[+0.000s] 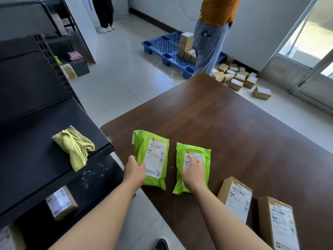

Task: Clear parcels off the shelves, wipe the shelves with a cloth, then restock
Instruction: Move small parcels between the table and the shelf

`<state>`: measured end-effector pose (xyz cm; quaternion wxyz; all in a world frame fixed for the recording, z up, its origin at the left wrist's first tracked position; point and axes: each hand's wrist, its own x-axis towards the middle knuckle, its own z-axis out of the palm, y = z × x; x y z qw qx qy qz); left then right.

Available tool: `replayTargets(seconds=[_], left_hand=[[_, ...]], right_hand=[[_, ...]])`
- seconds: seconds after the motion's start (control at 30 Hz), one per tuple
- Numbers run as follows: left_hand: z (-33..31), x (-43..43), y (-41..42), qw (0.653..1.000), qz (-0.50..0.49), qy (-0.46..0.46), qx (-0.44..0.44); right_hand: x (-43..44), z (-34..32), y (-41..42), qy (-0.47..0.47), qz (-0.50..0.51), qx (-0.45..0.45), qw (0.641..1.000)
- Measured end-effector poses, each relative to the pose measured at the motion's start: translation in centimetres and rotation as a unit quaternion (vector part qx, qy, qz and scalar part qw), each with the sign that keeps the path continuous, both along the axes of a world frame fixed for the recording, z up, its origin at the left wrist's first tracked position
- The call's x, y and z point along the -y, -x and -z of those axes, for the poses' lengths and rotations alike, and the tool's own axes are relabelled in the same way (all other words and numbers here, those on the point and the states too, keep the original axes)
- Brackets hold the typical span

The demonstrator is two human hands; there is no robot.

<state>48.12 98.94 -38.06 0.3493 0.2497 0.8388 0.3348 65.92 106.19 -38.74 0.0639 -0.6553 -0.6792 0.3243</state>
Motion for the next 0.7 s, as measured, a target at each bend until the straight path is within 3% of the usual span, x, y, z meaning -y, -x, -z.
replayTargets(seconds=[0.1, 0.27, 0.7], left_hand=[[0.0, 0.3, -0.6, 1.000, -0.016, -0.004, 0.014], [0.3, 0.6, -1.7, 0.999, -0.034, -0.007, 0.013], [-1.3, 1.9, -1.9, 0.993, -0.111, -0.025, -0.015]], right_hand=[[-0.1, 0.6, -2.2, 0.043, 0.056, 0.064, 0.995], [0.2, 2.1, -2.7, 0.103, 0.037, 0.094, 0.989], [-0.2, 1.3, -1.4, 0.081, -0.001, 0.081, 0.993]])
